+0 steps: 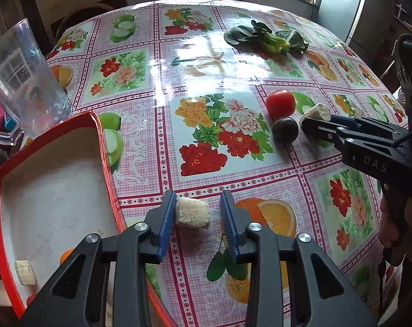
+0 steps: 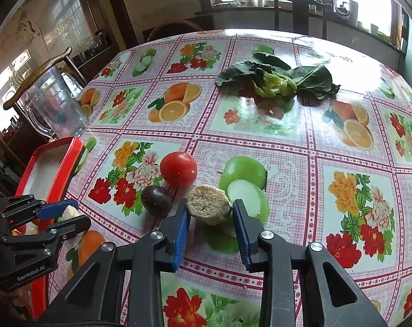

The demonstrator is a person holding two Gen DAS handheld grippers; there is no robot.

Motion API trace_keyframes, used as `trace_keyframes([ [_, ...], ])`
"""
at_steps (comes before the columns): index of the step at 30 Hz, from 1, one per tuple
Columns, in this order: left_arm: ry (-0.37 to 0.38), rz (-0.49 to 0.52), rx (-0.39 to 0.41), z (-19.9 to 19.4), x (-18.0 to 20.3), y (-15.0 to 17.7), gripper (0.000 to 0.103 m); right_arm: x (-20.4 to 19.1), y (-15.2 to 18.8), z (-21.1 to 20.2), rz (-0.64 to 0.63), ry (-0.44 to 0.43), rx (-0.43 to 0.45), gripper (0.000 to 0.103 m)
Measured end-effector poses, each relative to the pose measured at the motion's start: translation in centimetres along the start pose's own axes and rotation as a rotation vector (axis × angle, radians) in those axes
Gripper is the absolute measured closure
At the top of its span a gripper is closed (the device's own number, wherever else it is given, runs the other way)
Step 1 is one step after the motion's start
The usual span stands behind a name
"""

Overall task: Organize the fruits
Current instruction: 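Grasp small white cube with left tool while right tool grasps tan slice, then carry white cube in left tool while right tool carries tan slice over tray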

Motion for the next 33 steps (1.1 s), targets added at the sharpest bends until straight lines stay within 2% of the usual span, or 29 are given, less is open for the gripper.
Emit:
trace_keyframes([
  [7, 0.023, 0.011, 0.014, -0.7, 0.7, 0.9, 0.081, -0.2, 2.1, -2.6, 0.006, -0.04, 0.006, 0.072],
  [11, 0.061, -0.008, 0.026, -1.4, 1.2, 1.8, 0.081, -0.4, 3.2, -3.9, 0.015, -0.064, 0.002, 0.073],
  [21, 0.121, -0.077, 0.108, -5.4, 1.7, 4.2, 0.081, -2.2, 4.9, -6.5, -0.001, -0.105, 0.014, 0.073],
  [33, 0.112, -0.14, 0.159, -8.7, 0.8, 7.9, 0.081, -5.4, 7.3, -10.1, -0.039, -0.162, 0.035, 0.073],
])
Point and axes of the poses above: each gripper's, at about its wrist camera, not at the fingertips, and z roughly the way its jaws point, x to its right, y to its underside, the point moved 4 cm from there along z, roughly the way its jaws point, and after that the axes turned 6 degrees about z, right-handed, at the moved point
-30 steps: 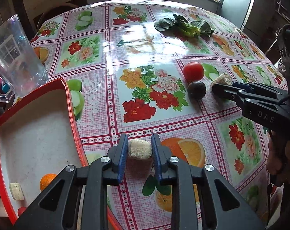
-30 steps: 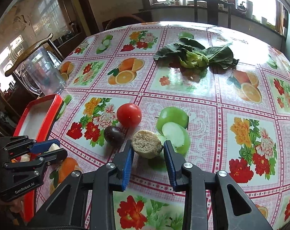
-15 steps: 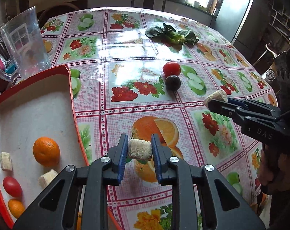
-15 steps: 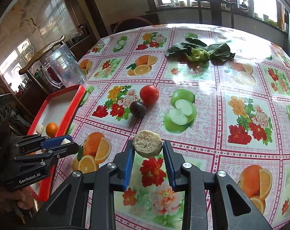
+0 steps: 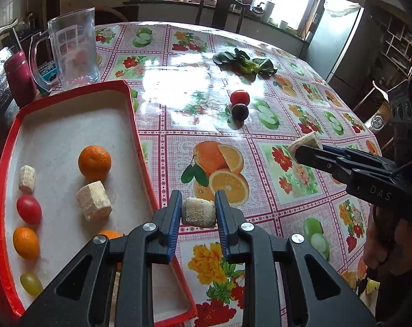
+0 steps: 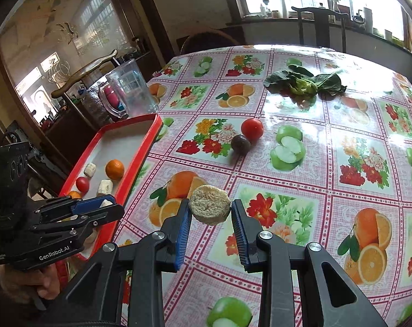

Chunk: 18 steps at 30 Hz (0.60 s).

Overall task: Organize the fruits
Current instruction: 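Carry white cube in left tool while right tool carries tan slice over tray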

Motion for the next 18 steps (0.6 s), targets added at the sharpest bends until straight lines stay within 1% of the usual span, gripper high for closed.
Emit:
trace_keyframes([
  [8, -0.008, -0.014, 0.026, -1.8, 0.2, 1.3, 0.081, -2.0, 1.9, -0.7, -0.011, -0.037, -0.008, 0.073],
  [11, -0.026, -0.021, 0.037, -2.5, -0.1, 1.9, 0.081, -2.7, 2.5, -1.0, -0.012, -0.048, -0.008, 0.073],
  [18, -0.039, -0.053, 0.062, -4.3, -1.0, 3.2, 0.081, -4.9, 3.4, -1.7, -0.029, -0.079, -0.006, 0.073],
])
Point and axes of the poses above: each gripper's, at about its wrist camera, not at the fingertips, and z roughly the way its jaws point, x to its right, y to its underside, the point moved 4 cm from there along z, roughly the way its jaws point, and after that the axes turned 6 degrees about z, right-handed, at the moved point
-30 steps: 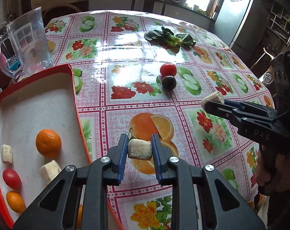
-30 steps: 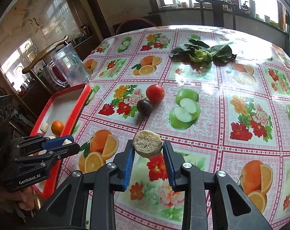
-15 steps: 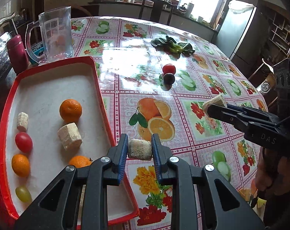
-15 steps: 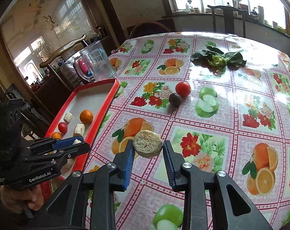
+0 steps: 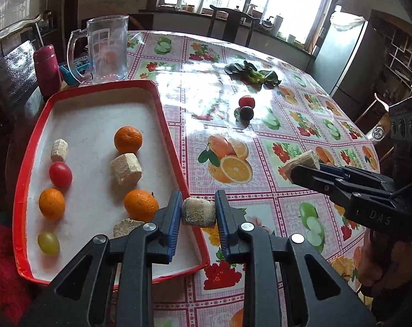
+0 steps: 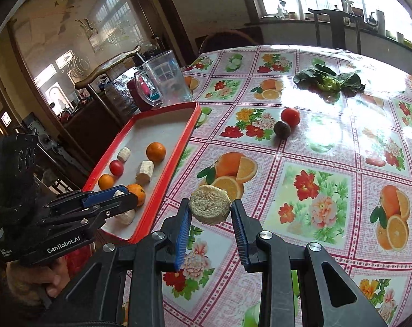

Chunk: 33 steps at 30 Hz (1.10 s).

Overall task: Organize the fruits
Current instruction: 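Carry white cube in left tool while right tool carries tan slice over tray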

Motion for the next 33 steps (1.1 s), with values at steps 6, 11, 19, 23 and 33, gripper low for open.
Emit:
trace_keyframes([
  [6, -0.016, -0.029, 0.02, -1.4, -1.5, 0.8, 0.081, -2.7, 0.8, 0.4, -0.033, -0.029, -0.016, 0.073],
  [11, -0.031, -0.059, 0.032, -2.4, -3.1, 1.7, 0.081, -4.7, 1.4, 0.9, -0.062, -0.045, -0.028, 0.073],
  [19, -0.041, -0.107, 0.053, -3.9, -5.8, 3.2, 0.081, -6.8, 2.0, 1.4, -0.089, -0.05, -0.035, 0.073],
  [23, -0.046, -0.123, 0.058, -4.4, -6.7, 3.8, 0.081, -7.5, 2.2, 1.7, -0.094, -0.051, -0.041, 0.073],
  [33, -0.06, -0.165, 0.058, -4.7, -8.6, 5.2, 0.081, -9.3, 2.7, 2.7, -0.124, -0.063, -0.063, 0.073],
])
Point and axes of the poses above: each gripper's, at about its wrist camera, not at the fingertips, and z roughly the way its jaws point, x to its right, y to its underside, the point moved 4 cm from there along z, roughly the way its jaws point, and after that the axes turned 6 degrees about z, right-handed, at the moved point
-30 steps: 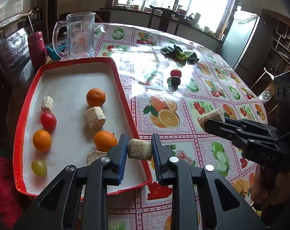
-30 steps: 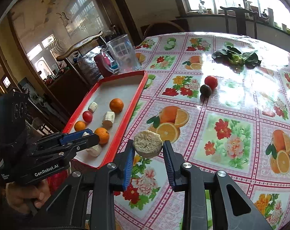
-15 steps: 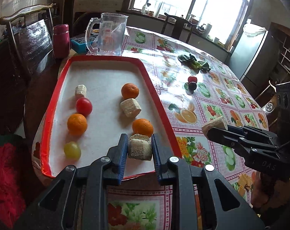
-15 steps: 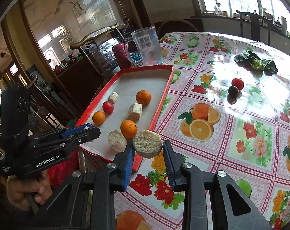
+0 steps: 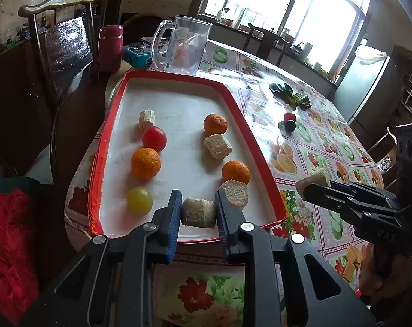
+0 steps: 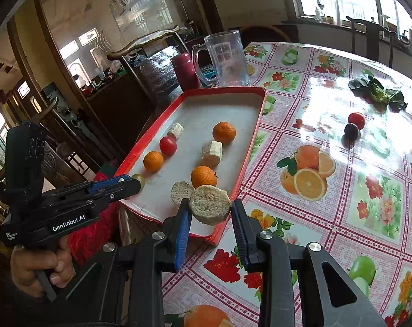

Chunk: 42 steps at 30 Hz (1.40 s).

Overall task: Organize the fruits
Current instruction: 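Carry white cube in left tool while right tool carries tan slice over tray, then open left tool to drop cube in tray while right tool releases slice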

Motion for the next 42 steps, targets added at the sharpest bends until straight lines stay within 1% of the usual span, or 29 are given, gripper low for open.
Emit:
trace_keyframes([
  [8, -0.004, -0.012, -0.009, 0.4, -0.7, 0.4, 0.081, -1.3, 0.5, 2.1, -0.031, -0.011, -0.043, 0.073],
  [18, 0.001, -0.011, -0.025, 1.5, -1.1, 0.0, 0.081, -1.2, 0.3, 4.7, -0.04, 0.006, -0.085, 0.073],
  [23, 0.004, -0.013, -0.042, 2.2, -1.3, 0.1, 0.081, -1.5, 0.3, 5.1, -0.063, 0.021, -0.092, 0.073],
  [29, 0.002, -0.015, -0.081, 3.2, -1.7, 0.7, 0.081, -1.5, 0.3, 5.3, -0.055, 0.009, -0.101, 0.072],
  [37, -0.024, -0.017, -0.091, 3.3, -1.9, 0.8, 0.081, -1.5, 0.4, 5.2, -0.06, -0.001, -0.111, 0.07],
  [39, -0.027, -0.013, -0.093, 3.2, -1.8, 0.8, 0.078, -1.6, 0.5, 5.0, -0.06, -0.007, -0.11, 0.068],
  [41, -0.03, -0.007, -0.094, 3.1, -1.6, 0.7, 0.07, -1.6, 0.6, 4.8, -0.064, -0.007, -0.109, 0.066],
  [42, -0.03, -0.005, -0.093, 3.0, -1.5, 0.7, 0.069, -1.6, 0.6, 4.7, -0.064, -0.007, -0.106, 0.066],
])
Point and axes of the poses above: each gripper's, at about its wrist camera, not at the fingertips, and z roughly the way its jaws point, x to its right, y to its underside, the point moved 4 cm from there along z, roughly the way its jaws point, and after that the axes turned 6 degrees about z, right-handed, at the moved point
